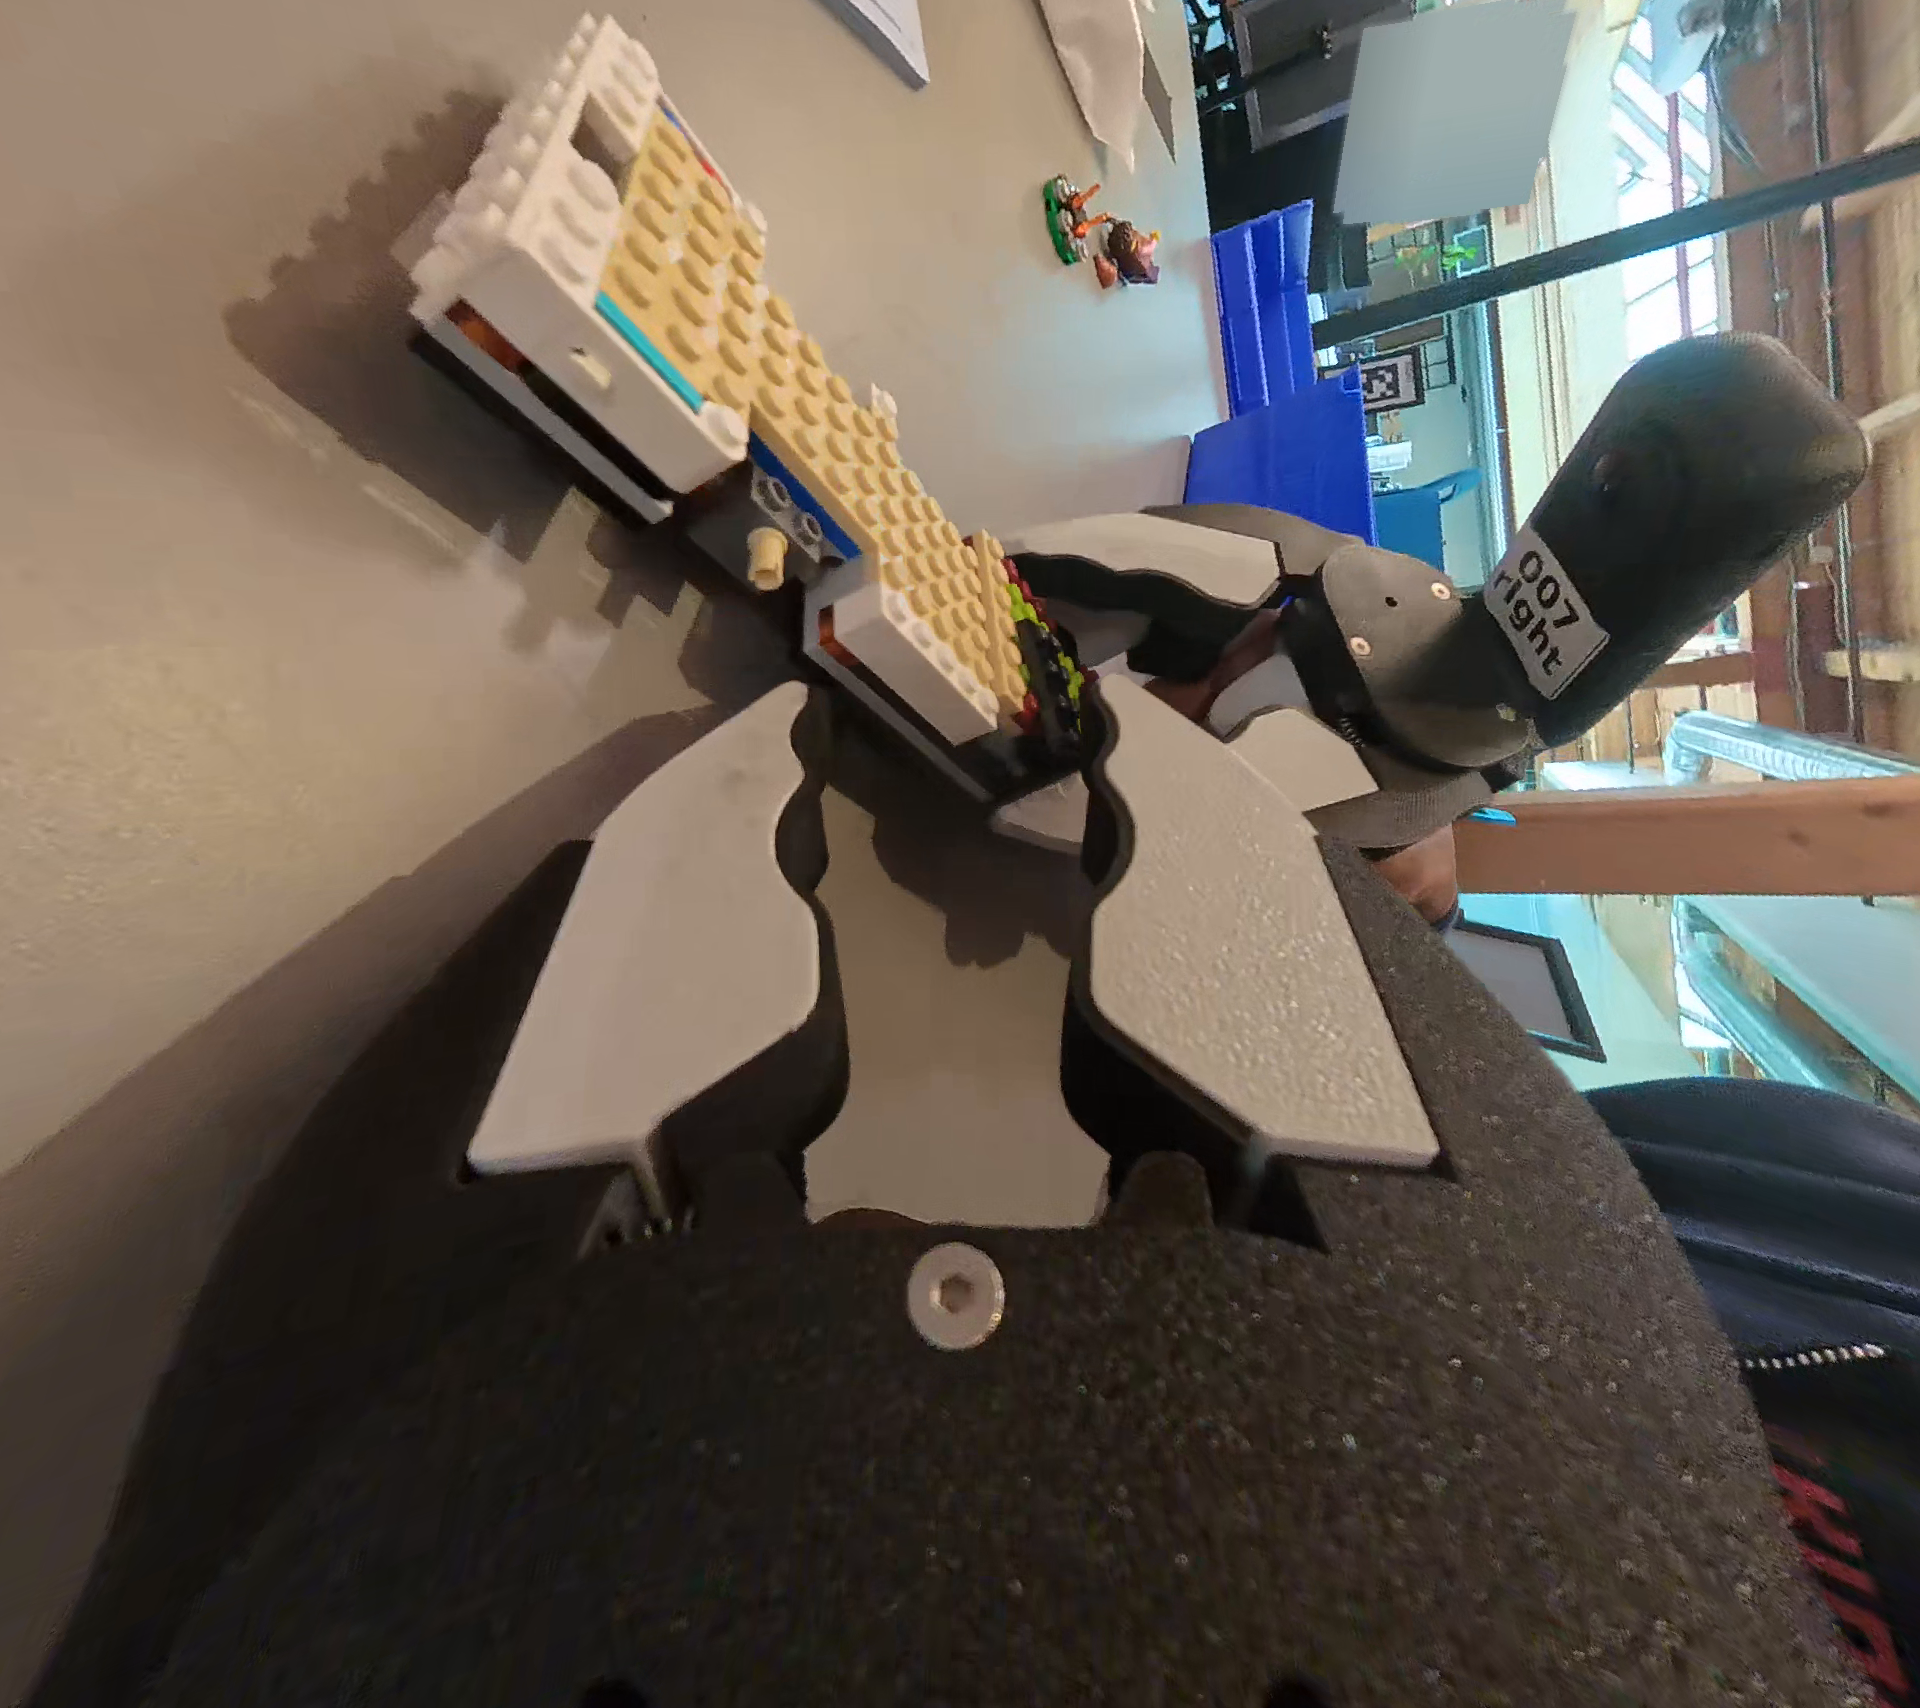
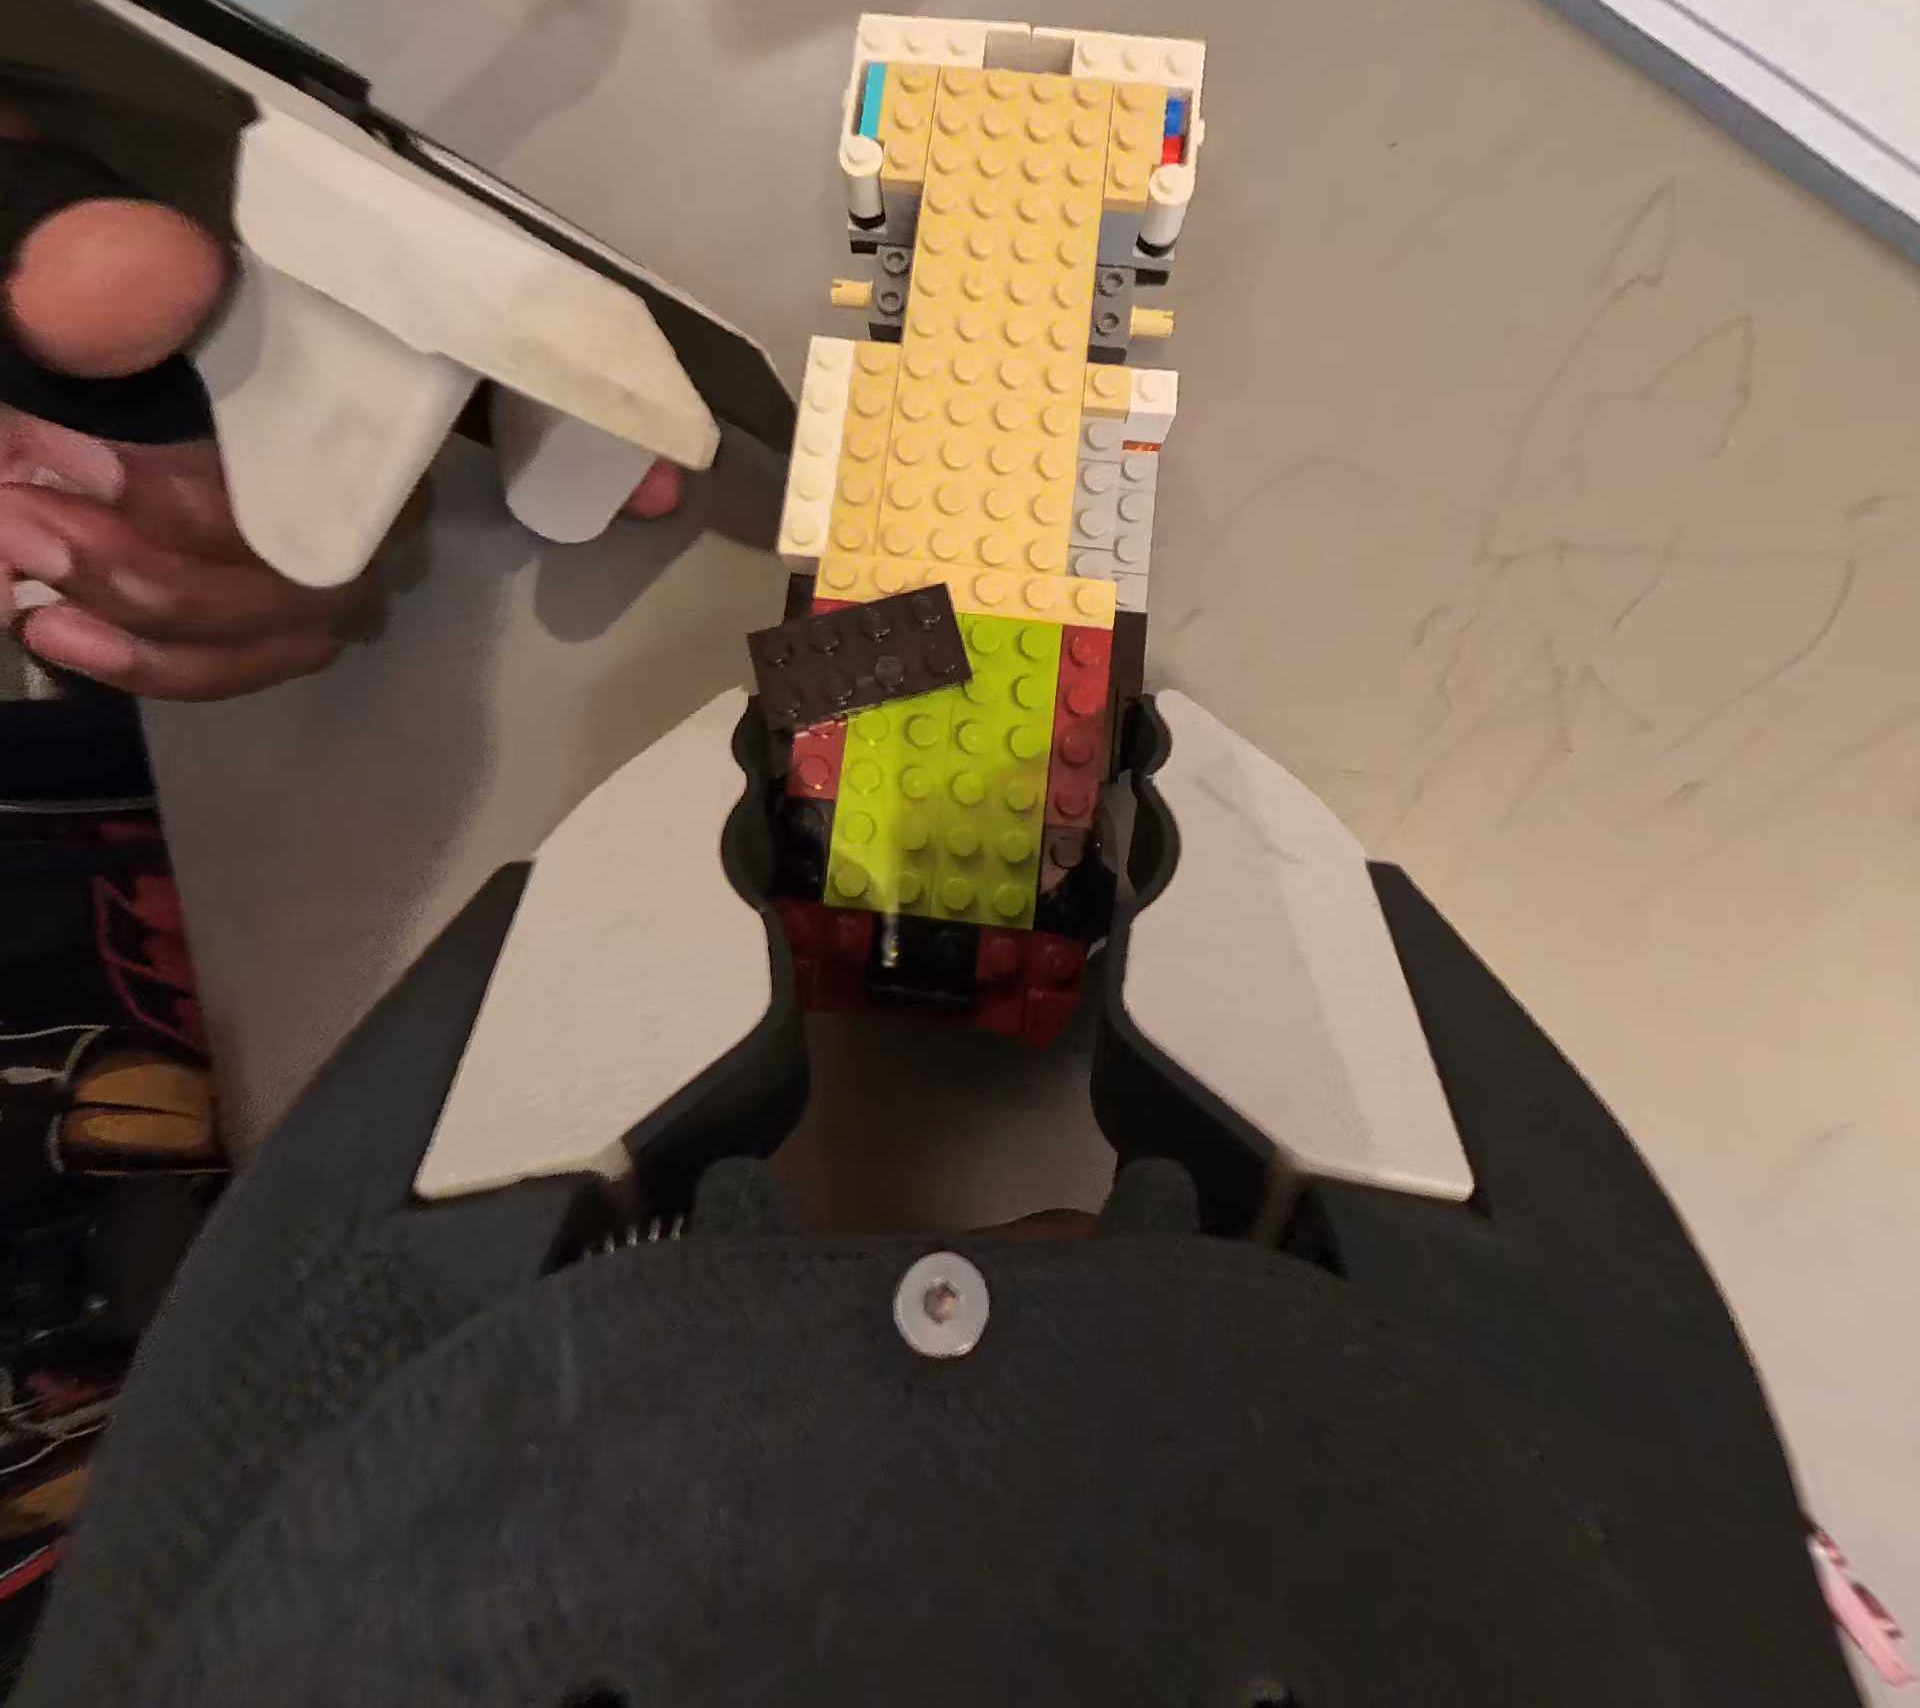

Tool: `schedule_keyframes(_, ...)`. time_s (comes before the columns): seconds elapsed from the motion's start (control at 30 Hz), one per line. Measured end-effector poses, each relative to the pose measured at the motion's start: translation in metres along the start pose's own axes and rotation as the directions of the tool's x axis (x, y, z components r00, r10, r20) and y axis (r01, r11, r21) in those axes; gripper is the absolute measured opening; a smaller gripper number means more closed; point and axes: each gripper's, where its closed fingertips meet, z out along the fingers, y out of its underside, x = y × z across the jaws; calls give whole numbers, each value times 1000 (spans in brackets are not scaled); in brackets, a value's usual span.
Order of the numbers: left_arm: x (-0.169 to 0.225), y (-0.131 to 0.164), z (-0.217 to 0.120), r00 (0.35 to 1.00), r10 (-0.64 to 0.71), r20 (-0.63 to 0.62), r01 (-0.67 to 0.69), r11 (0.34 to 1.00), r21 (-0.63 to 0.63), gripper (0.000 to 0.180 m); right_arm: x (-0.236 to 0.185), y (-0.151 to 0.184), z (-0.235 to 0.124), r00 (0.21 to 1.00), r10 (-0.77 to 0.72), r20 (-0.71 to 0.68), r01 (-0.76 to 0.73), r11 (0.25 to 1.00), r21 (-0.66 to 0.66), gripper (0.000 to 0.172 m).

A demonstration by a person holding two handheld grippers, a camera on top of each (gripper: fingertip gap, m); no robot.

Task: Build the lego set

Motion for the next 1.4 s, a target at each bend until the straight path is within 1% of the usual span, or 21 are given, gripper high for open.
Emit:
schedule_keyframes(0.13,5,12,10,998,-54,-13,54,998,-35,46,-3,0,-4,999,26,32,-27,999,31,67)
schedule_keyframes(0.17,7,13,12,997,-70,-20,70,997,-31,46,-2,0,-6,1000,18,16,-18,999,36,67)
schedule_keyframes(0.3,4,12,18,992,-120,-23,120,993,-3,34,2,0,-11,1000,1,-23,0,998,59,67)
schedule_keyframes(0.37,3,12,20,991,-135,-17,135,991,17,32,3,0,-12,999,-4,-36,7,997,75,67)
schedule_keyframes(0.5,5,12,22,988,-155,-13,155,987,35,34,4,-3,-15,996,-42,-84,51,993,104,66)
schedule_keyframes(0.7,11,11,23,967,-234,-96,242,967,84,41,6,-9,-19,997,-3,-78,16,986,167,65)
schedule_keyframes(0.8,13,11,23,954,-271,-128,287,950,121,43,5,-8,-19,996,-7,-88,22,985,170,65)
schedule_keyframes(0.93,14,8,23,946,-286,-152,311,933,180,45,5,-12,-20,993,-18,-112,40,981,192,65)
schedule_keyframes(1.0,15,6,22,935,-312,-169,344,915,209,47,5,-13,-20,992,-22,-123,46,978,202,65)
schedule_keyframes(1.03,16,2,21,916,-347,-204,389,892,230,49,5,-13,-20,991,-26,-132,53,977,205,65)
schedule_keyframes(1.1,17,-6,17,850,-419,-319,504,821,267,50,5,-14,-20,988,-35,-152,67,975,211,65)
schedule_keyframes(1.17,19,-11,13,803,-435,-408,565,773,288,48,4,-17,-21,989,-24,-148,59,970,236,65)
schedule_keyframes(1.2,20,-10,13,801,-433,-414,567,771,290,47,3,-19,-21,991,-9,-135,43,967,250,65)
schedule_keyframes(1.23,20,-6,17,813,-437,-385,553,786,276,46,1,-19,-21,993,4,-119,27,966,257,65)
schedule_keyframes(1.3,19,-1,22,848,-423,-320,509,819,264,49,1,-19,-21,993,15,-118,17,964,264,64)
schedule_keyframes(1.4,18,-2,24,853,-414,-318,499,827,260,45,0,-22,-22,989,-14,-147,55,959,277,63)
